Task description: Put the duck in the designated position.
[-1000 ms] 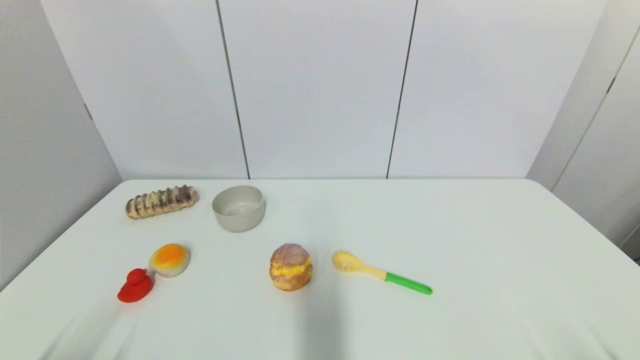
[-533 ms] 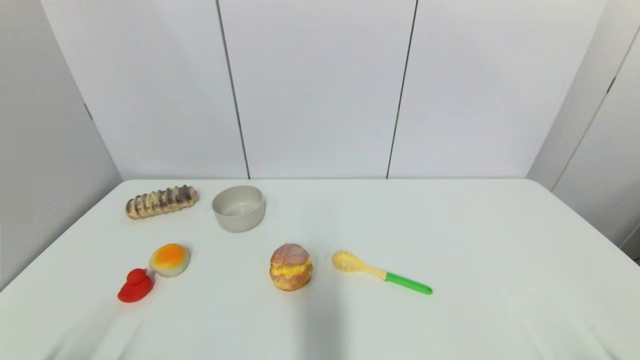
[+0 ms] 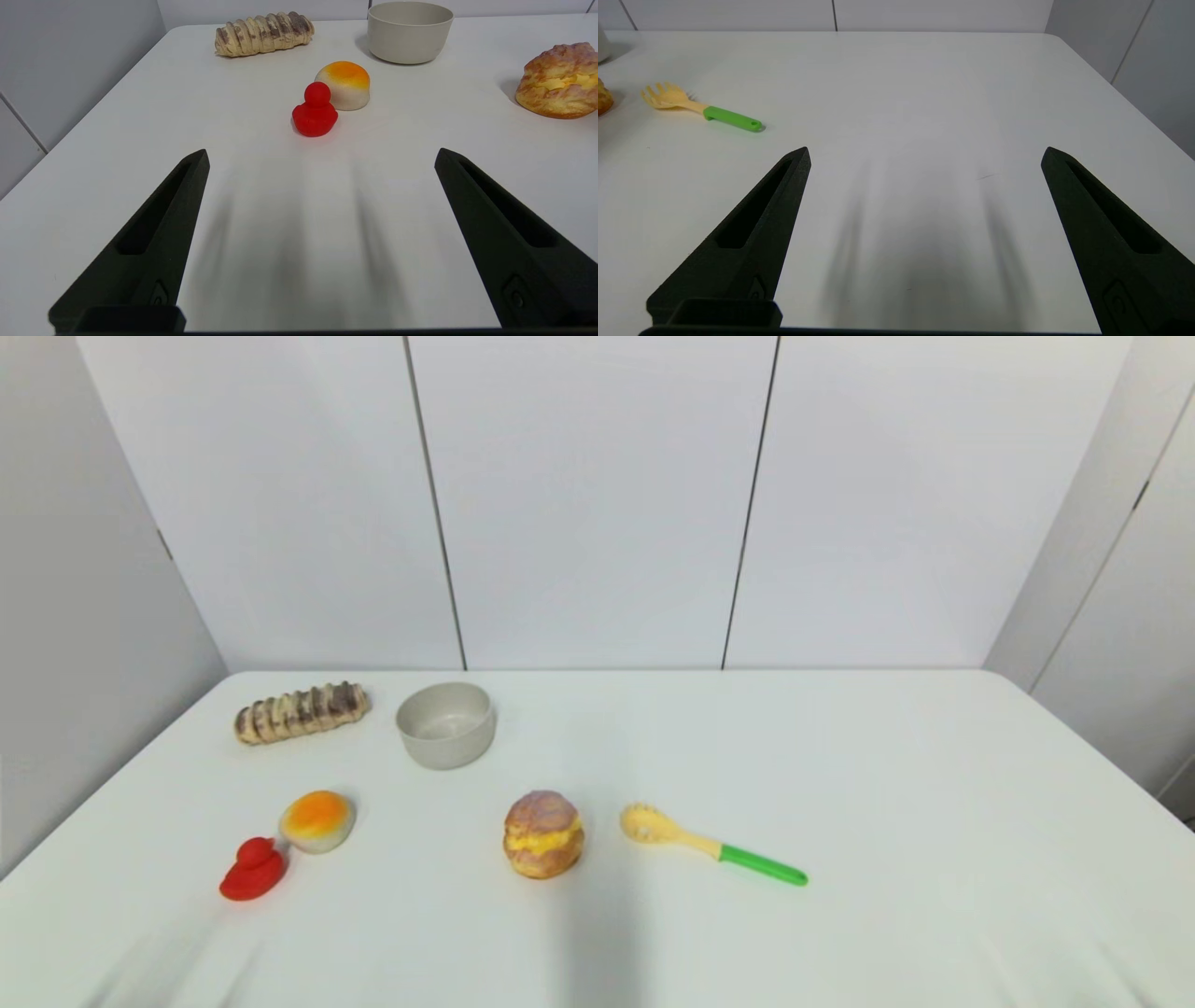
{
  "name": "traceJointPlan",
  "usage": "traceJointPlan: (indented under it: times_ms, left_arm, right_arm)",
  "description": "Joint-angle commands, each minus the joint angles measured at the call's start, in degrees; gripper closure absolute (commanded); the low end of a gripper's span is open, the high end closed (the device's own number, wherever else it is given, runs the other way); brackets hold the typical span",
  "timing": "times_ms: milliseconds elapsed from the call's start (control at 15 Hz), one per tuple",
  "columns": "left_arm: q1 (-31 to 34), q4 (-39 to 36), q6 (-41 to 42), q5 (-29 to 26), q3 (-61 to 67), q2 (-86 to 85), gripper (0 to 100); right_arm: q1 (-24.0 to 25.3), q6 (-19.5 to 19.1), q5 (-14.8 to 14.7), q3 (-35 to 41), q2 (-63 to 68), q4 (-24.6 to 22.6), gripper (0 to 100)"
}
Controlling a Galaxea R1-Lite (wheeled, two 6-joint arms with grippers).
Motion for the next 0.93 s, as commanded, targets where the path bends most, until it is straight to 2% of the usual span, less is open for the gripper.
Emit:
traceJointPlan:
  times_ms: [67, 933]
  left_arm:
    - [0.01, 0.02, 0.06, -0.02, 0.00, 0.00, 0]
    - [0.01, 0.02, 0.06, -0.02, 0.00, 0.00, 0]
  right_arm:
    - [0.02, -0.04, 0.05, 0.00, 0.07, -0.04, 0]
    - [0.02, 0.84, -0.57, 0.00, 0.07, -0.04, 0]
